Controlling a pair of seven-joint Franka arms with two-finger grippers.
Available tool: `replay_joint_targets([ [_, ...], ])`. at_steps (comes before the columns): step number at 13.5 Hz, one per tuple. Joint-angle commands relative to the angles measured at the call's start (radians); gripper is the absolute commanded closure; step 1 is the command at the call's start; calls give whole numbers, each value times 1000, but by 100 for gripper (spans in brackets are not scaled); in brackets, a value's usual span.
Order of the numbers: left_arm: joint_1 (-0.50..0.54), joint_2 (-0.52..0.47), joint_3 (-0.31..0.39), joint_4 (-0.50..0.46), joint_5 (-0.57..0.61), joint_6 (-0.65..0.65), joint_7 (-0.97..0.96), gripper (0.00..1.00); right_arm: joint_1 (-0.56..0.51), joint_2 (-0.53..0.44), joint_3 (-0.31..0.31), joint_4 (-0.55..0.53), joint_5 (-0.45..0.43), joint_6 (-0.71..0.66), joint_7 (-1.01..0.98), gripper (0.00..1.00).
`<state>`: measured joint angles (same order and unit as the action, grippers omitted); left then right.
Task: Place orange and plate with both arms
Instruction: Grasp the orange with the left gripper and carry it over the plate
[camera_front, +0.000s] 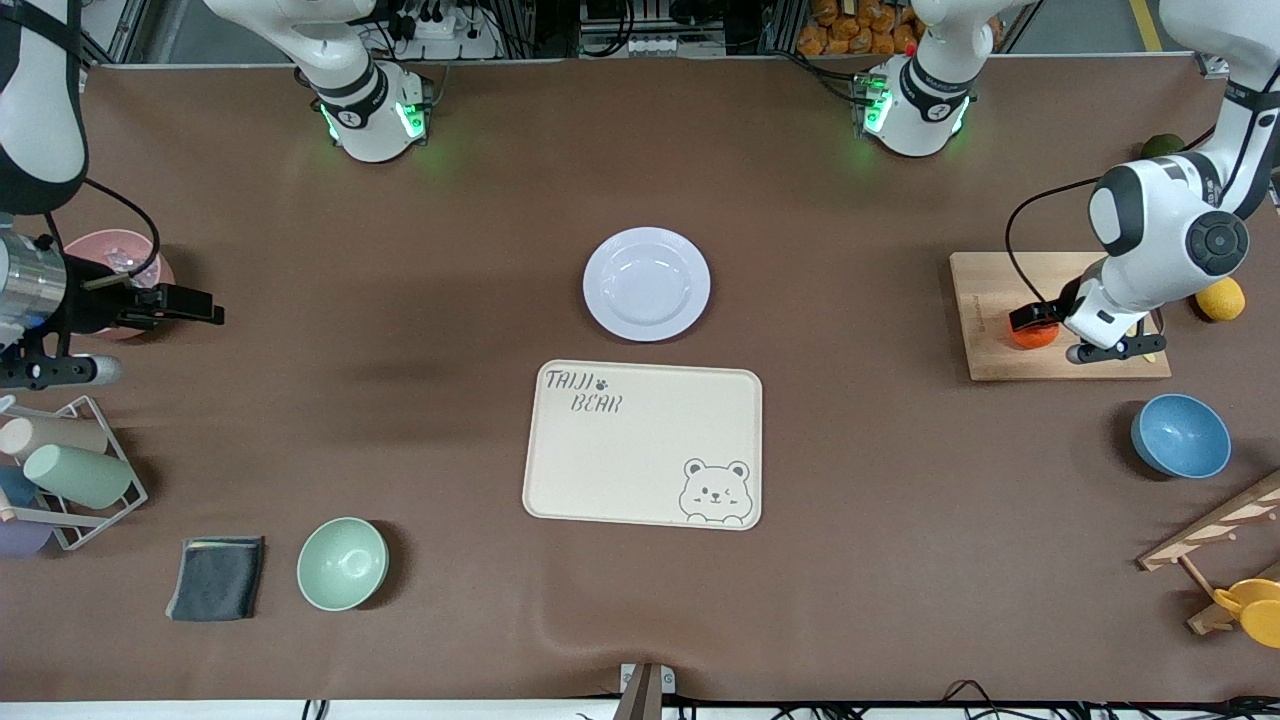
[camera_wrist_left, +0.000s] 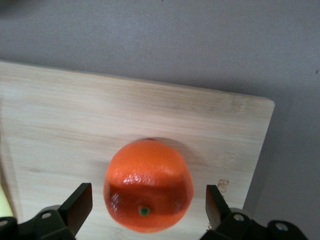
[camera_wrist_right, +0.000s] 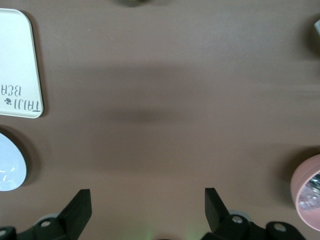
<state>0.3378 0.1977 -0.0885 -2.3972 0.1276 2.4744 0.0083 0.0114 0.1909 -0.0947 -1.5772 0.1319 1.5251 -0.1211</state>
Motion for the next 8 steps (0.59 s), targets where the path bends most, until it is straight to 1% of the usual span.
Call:
replay_joint_targets([
  [1, 13, 22, -8, 0, 47, 32, 5, 0, -21, 5, 7, -18, 44, 4, 15, 0],
  [3, 13, 32, -8, 0, 47, 40, 5, 0, -24, 12, 7, -18, 58, 3, 15, 0],
  [5, 13, 48, -8, 0, 49, 53, 5, 0, -24, 19, 7, -35, 103, -2, 14, 0],
  [6, 13, 51, -8, 1, 49, 54, 5, 3, -24, 22, 7, -46, 118, 6, 14, 0],
  [7, 13, 52, -7, 1, 47, 54, 5, 12, -24, 28, 7, -49, 139, 6, 14, 0],
  [8, 13, 52, -8, 3, 49, 54, 5, 24, -25, 32, 7, -64, 167, 7, 12, 0],
])
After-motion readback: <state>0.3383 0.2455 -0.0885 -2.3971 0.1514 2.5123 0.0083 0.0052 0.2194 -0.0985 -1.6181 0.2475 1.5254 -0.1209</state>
